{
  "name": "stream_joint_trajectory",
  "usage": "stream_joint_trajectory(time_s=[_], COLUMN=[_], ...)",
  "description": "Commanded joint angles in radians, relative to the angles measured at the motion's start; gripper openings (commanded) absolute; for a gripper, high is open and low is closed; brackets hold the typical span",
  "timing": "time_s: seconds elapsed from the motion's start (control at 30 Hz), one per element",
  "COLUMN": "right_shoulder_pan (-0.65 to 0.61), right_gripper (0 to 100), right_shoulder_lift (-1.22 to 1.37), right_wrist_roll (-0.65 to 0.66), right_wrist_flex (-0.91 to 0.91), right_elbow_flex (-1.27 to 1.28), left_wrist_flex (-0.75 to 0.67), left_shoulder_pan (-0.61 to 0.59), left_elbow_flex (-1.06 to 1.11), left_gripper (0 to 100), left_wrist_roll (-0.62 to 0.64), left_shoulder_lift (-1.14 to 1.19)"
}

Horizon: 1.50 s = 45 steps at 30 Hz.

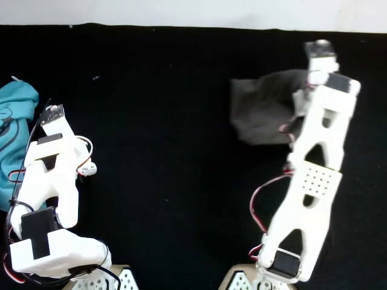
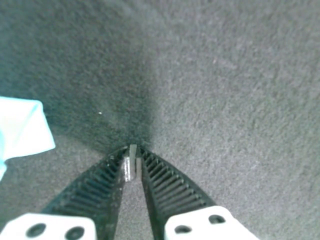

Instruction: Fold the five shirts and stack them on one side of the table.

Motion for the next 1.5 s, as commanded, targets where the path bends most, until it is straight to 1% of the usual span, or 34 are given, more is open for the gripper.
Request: stream_joint_trajectory(time_s=[0.0,0.13,0.2,0.27,0.33,0.37,0.4,0.6,0.73,0.77,0.9,1.0,1.03,1.07,1.13,1.2,1.27,1.37,1.47], right_shoulder_pan=[0.073,0.087,0.105,0.116,0.125,0.128,0.130,0.140,0.145,0.143,0.120,0.114,0.114,0.114,0.111,0.110,0.097,0.064,0.004], right_gripper=[0.5,0.6,3.1,12.9,25.4,30.2,32.2,30.4,30.4,30.4,30.4,30.4,30.4,30.4,30.4,30.4,30.4,30.4,30.4], right_shoulder_lift=[-0.013,0.021,0.028,0.031,0.027,0.024,0.022,-0.039,-0.093,-0.108,-0.176,-0.243,-0.271,-0.298,-0.369,-0.467,-0.585,-0.792,-0.993], right_wrist_roll=[0.025,0.025,0.023,0.020,0.018,0.018,0.018,0.017,-0.069,-0.087,-0.106,-0.106,-0.106,-0.106,-0.106,-0.106,-0.103,-0.100,-0.098], right_wrist_flex=[-0.104,-0.171,-0.199,-0.203,-0.189,-0.179,-0.173,-0.021,0.136,0.180,0.325,0.348,0.348,0.348,0.349,0.349,0.349,0.348,0.346], right_elbow_flex=[-0.051,-0.061,-0.061,-0.061,-0.061,-0.064,-0.064,-0.196,-0.321,-0.355,-0.430,-0.420,-0.404,-0.380,-0.308,-0.203,-0.071,0.166,0.403], left_wrist_flex=[-0.028,-0.028,-0.028,-0.028,-0.028,-0.028,-0.028,-0.028,-0.020,0.017,0.292,0.445,0.488,0.519,0.543,0.542,0.522,0.433,0.370], left_shoulder_pan=[-0.005,-0.004,-0.004,-0.004,-0.004,-0.004,-0.004,-0.001,0.005,0.005,-0.007,-0.084,-0.127,-0.171,-0.278,-0.403,-0.516,-0.642,-0.680], left_elbow_flex=[0.002,0.002,0.002,0.002,0.002,0.002,0.002,0.002,-0.028,-0.054,-0.208,-0.329,-0.371,-0.404,-0.455,-0.472,-0.487,-0.522,-0.582], left_gripper=[1,1,1,1,1,1,1,1,1,1,1,1,2,4,11,19,24,23,23], left_wrist_roll=[-0.006,-0.006,-0.006,-0.006,-0.006,-0.006,-0.006,-0.006,-0.005,-0.003,-0.006,-0.018,-0.052,-0.094,-0.163,-0.212,-0.258,-0.302,-0.316], left_shoulder_lift=[0.007,0.007,0.007,0.007,0.007,0.007,0.007,0.007,-0.012,-0.039,-0.214,-0.344,-0.377,-0.395,-0.397,-0.363,-0.297,-0.162,-0.024])
